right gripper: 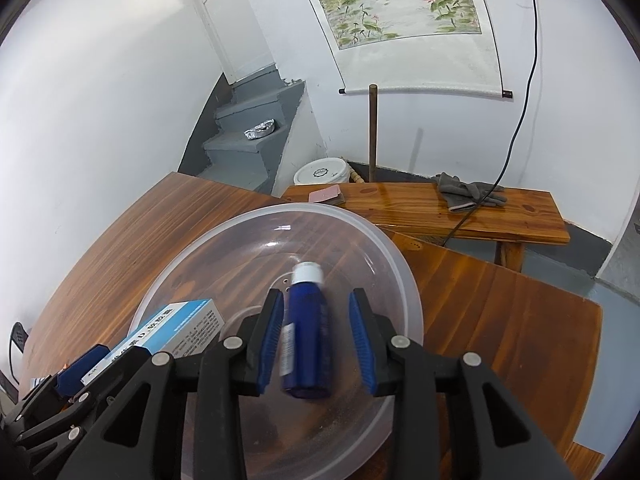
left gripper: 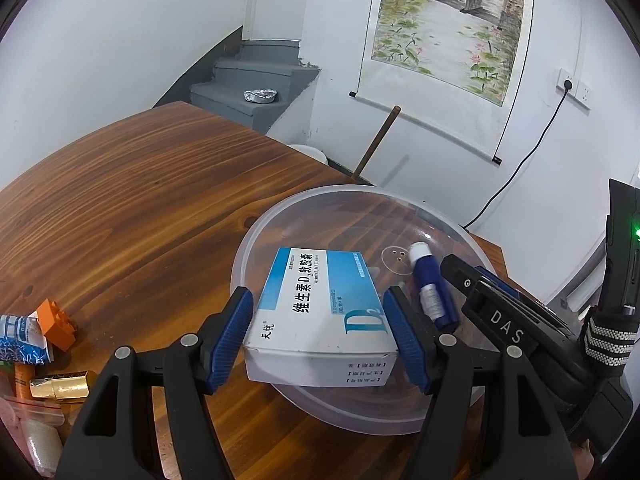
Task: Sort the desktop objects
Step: 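Open both grippers to drop the box and bottle into the bowl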
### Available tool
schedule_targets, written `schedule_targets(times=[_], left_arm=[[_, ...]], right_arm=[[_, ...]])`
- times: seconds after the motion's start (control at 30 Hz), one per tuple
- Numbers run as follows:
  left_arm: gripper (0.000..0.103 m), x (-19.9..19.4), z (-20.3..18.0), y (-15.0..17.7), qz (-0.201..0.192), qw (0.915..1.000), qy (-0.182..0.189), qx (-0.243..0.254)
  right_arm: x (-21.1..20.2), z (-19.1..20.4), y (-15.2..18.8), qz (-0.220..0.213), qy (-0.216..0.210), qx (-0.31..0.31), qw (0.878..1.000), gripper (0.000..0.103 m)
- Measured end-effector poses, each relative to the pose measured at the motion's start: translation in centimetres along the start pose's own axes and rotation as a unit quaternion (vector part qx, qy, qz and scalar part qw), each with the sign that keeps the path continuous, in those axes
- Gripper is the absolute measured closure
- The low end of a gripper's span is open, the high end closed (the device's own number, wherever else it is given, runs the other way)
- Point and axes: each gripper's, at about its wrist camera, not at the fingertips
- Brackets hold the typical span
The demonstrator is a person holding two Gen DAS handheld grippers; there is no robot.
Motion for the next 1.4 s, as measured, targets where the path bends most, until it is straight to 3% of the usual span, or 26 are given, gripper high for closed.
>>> schedule_targets(times=[0.37,0.57,0.7,0.9,1.13,1.4], left_arm=[[0.032,-1.8,1.6,-0.6,-0.012,0.9989,0.017,-0.042],[0.032,-2.1,2.2,-0.5,-0.014,0.9990,-0.004,-0.042],[0.032,-1.4,2.7,0.2,0.006,0.9985,-0.010,-0.053],[0.032,-1.8,2.4,0.3,0.006,0.9989,-0.010,-0.045],[0.032,-3.0,3.2,0.2,0.004,0.9985,-0.011,-0.053],[0.032,-5.9,5.8,0.4,-0.014,0.9963,-0.044,-0.073]], right_arm=[[0.0,-0.5,-0.1,-0.004,0.001,0.010,1.000,0.060],[0.0,-0.4,-0.1,-0.004,-0.001,0.009,1.000,0.059],[0.0,-0.1,-0.1,-0.004,-0.004,0.005,1.000,0.058],[-0.2,0.0,0.2,-0.007,-0.019,0.005,1.000,0.046],[-0.4,0.2,0.4,-0.010,-0.037,0.006,0.999,0.041],[-0.8,0.7,0.5,-0.019,-0.045,0.005,0.999,0.037]])
Point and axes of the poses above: each gripper's, at about its wrist camera, not at the fingertips, and x roughly the way its jaws point, z to its left, y to its underside, and after that the axes turned 4 degrees about -x, right-handed
